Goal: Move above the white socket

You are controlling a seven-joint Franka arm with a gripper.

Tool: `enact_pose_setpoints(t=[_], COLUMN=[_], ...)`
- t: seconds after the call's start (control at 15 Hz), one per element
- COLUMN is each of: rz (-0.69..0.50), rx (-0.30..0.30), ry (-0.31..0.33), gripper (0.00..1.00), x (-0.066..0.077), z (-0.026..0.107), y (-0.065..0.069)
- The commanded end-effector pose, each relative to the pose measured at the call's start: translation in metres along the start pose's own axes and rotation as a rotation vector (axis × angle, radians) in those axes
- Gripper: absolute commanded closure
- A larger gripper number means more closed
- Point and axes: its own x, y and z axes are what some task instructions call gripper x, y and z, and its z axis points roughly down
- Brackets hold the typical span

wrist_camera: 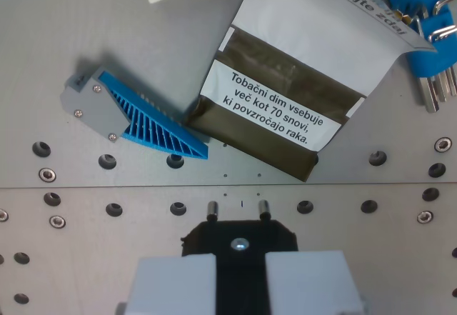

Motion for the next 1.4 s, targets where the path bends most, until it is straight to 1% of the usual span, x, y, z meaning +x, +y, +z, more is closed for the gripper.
enact_pose_setpoints(t=[0.07, 0.47, 0.73, 1.07, 1.4], rz=[0.0, -0.004, -0.019, -0.046, -0.079], rx=[0.0, 0.001, 0.002, 0.007, 0.016], ry=[0.0, 0.0, 0.004, 0.017, 0.028], gripper=[1.0, 1.0, 1.0, 1.0, 1.0], x=[0.0, 0.0, 0.001, 0.005, 0.01], z=[0.0, 0.001, 0.004, 0.012, 0.025], y=[0.0, 0.0, -0.001, -0.003, -0.005])
